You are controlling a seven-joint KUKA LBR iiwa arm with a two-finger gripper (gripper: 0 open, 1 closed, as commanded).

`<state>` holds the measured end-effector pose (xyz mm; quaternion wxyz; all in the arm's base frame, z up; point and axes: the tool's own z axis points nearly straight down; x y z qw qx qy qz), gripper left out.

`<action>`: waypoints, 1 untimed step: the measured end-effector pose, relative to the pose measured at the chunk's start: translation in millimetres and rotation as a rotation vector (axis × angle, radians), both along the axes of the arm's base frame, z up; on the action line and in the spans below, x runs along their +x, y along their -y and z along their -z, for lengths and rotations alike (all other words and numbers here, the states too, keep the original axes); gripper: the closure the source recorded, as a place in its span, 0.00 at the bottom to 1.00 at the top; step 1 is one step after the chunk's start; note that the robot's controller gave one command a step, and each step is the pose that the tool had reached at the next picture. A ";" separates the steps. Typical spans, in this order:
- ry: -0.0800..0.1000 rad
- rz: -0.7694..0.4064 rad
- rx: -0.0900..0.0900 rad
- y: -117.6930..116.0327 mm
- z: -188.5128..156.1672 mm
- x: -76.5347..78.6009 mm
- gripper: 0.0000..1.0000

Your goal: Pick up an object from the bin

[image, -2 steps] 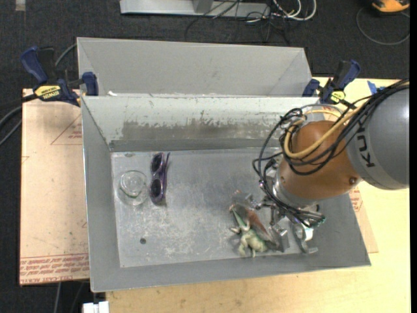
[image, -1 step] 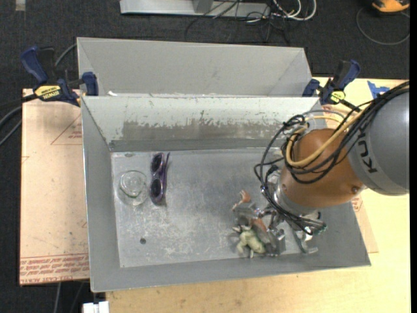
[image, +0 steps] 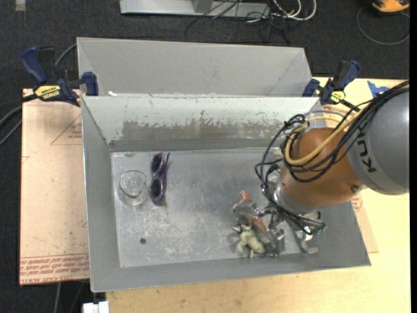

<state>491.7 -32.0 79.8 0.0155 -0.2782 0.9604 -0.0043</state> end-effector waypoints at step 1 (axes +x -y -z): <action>-0.002 0.022 0.000 0.3 -1.9 0.2 1.00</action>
Offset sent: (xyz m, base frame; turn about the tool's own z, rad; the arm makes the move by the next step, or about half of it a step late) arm 0.0000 -0.0001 0.0285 0.0000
